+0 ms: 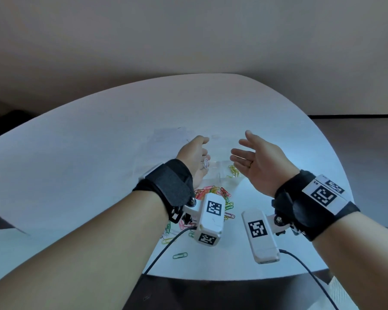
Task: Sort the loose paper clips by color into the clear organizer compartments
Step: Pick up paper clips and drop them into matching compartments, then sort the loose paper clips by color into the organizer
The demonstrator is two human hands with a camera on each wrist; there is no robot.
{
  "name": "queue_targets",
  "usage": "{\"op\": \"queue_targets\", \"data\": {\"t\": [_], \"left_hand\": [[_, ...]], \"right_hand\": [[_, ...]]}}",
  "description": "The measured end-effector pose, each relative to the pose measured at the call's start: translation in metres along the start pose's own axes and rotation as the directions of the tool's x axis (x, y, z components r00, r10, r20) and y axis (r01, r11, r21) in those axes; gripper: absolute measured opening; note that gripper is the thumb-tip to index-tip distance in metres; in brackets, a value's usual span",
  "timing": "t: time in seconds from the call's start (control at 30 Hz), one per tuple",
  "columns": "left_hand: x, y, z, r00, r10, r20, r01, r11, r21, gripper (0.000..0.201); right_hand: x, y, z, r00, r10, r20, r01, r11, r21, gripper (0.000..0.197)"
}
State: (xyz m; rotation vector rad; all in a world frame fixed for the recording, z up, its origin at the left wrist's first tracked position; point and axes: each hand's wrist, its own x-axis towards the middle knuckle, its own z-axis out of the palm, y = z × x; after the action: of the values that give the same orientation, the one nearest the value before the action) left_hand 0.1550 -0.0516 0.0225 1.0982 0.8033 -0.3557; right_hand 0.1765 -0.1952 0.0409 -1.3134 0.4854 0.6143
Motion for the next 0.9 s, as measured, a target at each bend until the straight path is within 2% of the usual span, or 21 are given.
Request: {"op": "queue_targets", "data": {"t": [0.07, 0.13, 0.23, 0.33, 0.4, 0.47, 0.57, 0.7, 0.73, 0.9], "left_hand": [[0.002, -0.003, 0.001, 0.999, -0.032, 0.027, 0.031, 0.998, 0.048, 0.064], [0.000, -0.005, 0.000, 0.999, -0.034, 0.041, 0.031, 0.997, 0.073, 0.066], [-0.010, -0.006, -0.006, 0.999, 0.049, 0.004, -0.050, 0.994, 0.098, 0.048], [-0.029, -0.005, -0.013, 0.975, 0.221, -0.036, -0.204, 0.943, 0.261, 0.026], [-0.045, -0.005, -0.020, 0.944, 0.331, -0.003, -0.298, 0.856, 0.423, 0.021], [-0.064, -0.009, -0.030, 0.923, 0.377, 0.071, -0.350, 0.753, 0.557, 0.020], [-0.089, -0.019, -0.046, 0.901, 0.393, 0.183, -0.392, 0.557, 0.732, 0.017], [-0.105, -0.035, -0.073, 0.891, 0.378, 0.252, -0.373, 0.290, 0.881, 0.012], [-0.105, -0.038, -0.081, 0.894, 0.369, 0.253, -0.357, 0.248, 0.901, 0.011], [-0.094, -0.056, -0.107, 0.925, 0.288, 0.247, -0.299, 0.153, 0.942, 0.010]], "right_hand": [[-0.005, -0.006, -0.010, 1.000, -0.017, -0.003, 0.017, 1.000, 0.015, 0.043], [-0.013, -0.010, -0.016, 0.999, -0.043, 0.002, 0.043, 0.999, 0.027, 0.039], [-0.025, -0.015, -0.020, 0.997, -0.076, 0.027, 0.075, 0.997, 0.019, 0.030], [-0.039, -0.017, -0.018, 0.991, -0.110, 0.080, 0.116, 0.990, -0.075, 0.020], [-0.048, -0.016, -0.013, 0.981, -0.151, 0.125, 0.172, 0.968, -0.184, 0.017], [-0.058, -0.012, -0.008, 0.966, -0.199, 0.165, 0.241, 0.923, -0.299, 0.015], [-0.071, -0.002, -0.001, 0.937, -0.255, 0.238, 0.340, 0.823, -0.455, 0.012], [-0.084, 0.021, 0.007, 0.903, -0.239, 0.357, 0.416, 0.697, -0.584, 0.009], [-0.085, 0.027, 0.009, 0.897, -0.233, 0.377, 0.431, 0.656, -0.620, 0.007], [-0.078, 0.061, 0.013, 0.869, -0.273, 0.413, 0.494, 0.410, -0.767, 0.008]]}}
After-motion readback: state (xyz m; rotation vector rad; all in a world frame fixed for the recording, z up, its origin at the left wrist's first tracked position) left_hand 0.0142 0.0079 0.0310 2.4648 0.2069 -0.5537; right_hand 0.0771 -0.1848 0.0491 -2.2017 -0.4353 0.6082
